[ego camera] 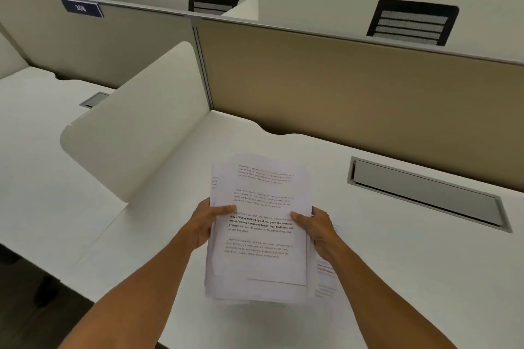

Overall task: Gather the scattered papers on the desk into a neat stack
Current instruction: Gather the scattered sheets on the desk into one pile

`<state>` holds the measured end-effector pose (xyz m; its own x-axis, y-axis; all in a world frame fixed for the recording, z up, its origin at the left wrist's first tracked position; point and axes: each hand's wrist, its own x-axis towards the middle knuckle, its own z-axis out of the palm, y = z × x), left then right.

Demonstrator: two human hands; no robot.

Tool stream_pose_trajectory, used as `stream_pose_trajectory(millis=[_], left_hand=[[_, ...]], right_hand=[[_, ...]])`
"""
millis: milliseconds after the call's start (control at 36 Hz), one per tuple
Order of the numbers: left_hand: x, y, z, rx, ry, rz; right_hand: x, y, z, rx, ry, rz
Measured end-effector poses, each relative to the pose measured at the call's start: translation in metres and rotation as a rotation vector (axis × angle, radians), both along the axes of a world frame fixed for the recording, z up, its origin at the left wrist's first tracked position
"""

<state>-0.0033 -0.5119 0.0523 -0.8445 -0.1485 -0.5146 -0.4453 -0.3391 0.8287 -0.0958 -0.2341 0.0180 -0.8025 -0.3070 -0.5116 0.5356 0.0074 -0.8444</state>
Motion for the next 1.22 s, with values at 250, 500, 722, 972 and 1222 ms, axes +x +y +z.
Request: stream_pose_trajectory(millis=[250,500,722,972,1222], left_hand=[[-0.025,0.064,-0.025,0.034,-0.094,-0.084],[-0.046,0.107,-0.056,-0.179,-0.179,-0.051],[-0.056,0.119,-0.083,-0.385,-0.205,-0.035],[-0.060,0.132,-0.104,-0.631,-0.313,-0.084],[-0.075,0.147,-0.110,-0.798,-0.431,-0.102]], right_hand=[[0.013,0.062,-0.015,0.065,-0.049,-0.094],[0.021,0.090,-0.032,0.090,-0.072,-0.125],[0.023,0.088,-0.049,0.168,-0.086,-0.171],[0.021,0.089,-0.065,0.389,-0.068,-0.133],[0.011,0.077,-0.063,0.776,-0.095,-0.096]])
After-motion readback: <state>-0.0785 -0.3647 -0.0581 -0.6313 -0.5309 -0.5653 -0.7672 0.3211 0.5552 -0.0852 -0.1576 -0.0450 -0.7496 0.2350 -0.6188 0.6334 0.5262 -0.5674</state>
